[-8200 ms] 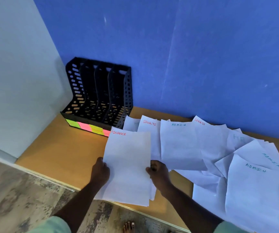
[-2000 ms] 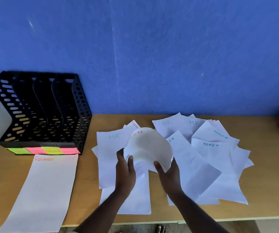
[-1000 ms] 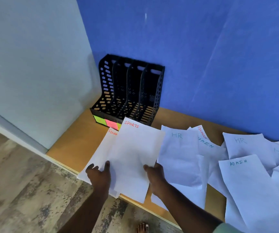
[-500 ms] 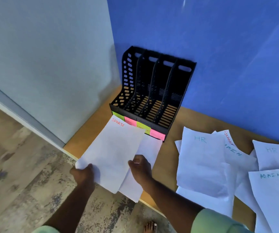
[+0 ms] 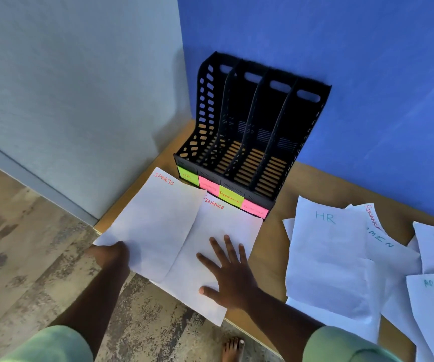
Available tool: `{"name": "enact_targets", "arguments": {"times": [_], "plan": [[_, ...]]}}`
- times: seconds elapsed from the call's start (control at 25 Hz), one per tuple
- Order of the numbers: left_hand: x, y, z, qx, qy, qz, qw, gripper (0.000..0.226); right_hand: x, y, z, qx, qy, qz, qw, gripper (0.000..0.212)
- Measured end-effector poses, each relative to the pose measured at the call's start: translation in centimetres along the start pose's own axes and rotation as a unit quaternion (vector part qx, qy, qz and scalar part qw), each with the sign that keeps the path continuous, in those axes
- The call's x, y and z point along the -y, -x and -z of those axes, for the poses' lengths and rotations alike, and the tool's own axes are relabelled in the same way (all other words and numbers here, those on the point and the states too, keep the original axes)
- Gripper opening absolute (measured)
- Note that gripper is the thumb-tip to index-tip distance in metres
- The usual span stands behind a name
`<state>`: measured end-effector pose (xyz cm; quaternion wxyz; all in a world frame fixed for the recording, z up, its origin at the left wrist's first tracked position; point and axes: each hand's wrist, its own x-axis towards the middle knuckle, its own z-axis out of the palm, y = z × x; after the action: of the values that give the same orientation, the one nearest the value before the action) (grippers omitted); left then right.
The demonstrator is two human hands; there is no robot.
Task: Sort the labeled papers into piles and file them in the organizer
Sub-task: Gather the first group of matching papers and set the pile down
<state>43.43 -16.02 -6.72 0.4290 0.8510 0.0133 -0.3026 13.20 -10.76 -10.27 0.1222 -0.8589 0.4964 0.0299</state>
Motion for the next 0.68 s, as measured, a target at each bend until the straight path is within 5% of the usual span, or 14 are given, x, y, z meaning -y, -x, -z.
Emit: {"name": "enact_targets", "arguments": {"times": [0.28, 0.6, 0.68], "plan": [[-1.7, -2.3, 0.6, -0.048, -0.047, -0.009, 0.998, 0.051, -0.8, 1.5, 0.0, -0.009, -0.012, -0.016, 1.000, 0.085], [1.9, 0.0, 0.9, -0.049, -0.001, 0.024, 0.998, 0.090, -1.1, 1.8, 0.2, -0.001, -0.002, -0.019, 1.000, 0.085], [4.7, 1.8, 1.0, 0.002, 0.032, 0.017, 0.999, 0.092, -0.9, 1.4, 0.4, 0.005, 0.005, -0.023, 1.000, 0.085]]}}
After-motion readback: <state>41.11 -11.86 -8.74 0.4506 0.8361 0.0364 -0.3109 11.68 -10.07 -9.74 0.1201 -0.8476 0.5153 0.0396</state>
